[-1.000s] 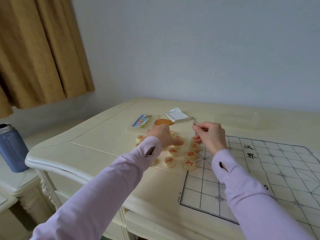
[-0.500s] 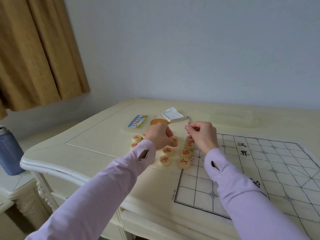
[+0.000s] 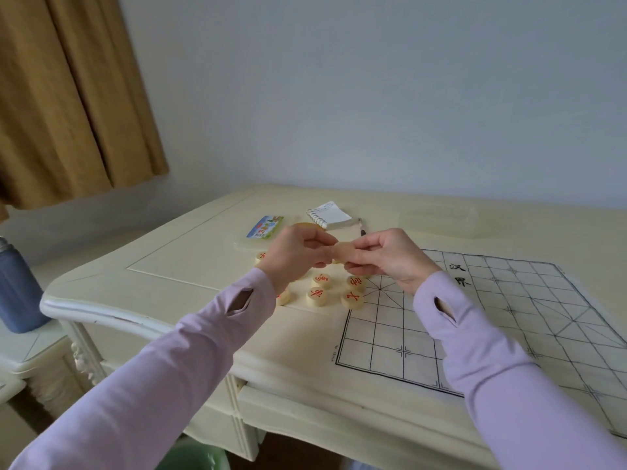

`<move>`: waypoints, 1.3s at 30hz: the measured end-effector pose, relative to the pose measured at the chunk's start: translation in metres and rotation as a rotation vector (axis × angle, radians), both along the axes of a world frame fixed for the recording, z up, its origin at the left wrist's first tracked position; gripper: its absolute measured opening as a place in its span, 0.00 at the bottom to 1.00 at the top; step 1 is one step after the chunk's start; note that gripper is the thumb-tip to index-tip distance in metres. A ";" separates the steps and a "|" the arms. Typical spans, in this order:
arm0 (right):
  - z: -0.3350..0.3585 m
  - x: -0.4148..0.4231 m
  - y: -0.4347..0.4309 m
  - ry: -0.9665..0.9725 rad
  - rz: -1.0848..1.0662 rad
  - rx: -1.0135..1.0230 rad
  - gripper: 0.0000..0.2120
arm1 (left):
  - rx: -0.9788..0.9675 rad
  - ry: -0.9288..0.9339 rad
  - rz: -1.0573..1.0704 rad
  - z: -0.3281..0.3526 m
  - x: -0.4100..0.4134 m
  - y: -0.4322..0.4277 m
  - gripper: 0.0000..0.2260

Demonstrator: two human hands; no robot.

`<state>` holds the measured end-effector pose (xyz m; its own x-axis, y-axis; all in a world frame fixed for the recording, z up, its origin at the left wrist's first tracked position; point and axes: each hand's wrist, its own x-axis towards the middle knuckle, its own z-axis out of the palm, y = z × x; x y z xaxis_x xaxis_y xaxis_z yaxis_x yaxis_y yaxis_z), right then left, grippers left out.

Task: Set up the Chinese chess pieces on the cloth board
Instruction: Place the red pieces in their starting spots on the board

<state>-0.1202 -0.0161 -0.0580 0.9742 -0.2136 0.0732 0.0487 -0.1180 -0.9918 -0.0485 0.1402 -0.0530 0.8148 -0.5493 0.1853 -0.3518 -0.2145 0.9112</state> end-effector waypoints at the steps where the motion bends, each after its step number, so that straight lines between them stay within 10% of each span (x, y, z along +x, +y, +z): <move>1: -0.001 -0.002 0.001 0.013 -0.006 0.013 0.10 | 0.002 -0.004 -0.010 0.000 -0.002 0.001 0.06; 13: -0.012 -0.040 0.007 0.374 0.065 -0.003 0.02 | -0.048 0.083 0.166 -0.015 -0.004 0.031 0.05; 39: -0.013 -0.039 0.026 0.398 -0.044 -0.405 0.11 | -0.025 0.090 0.156 -0.024 -0.010 0.036 0.06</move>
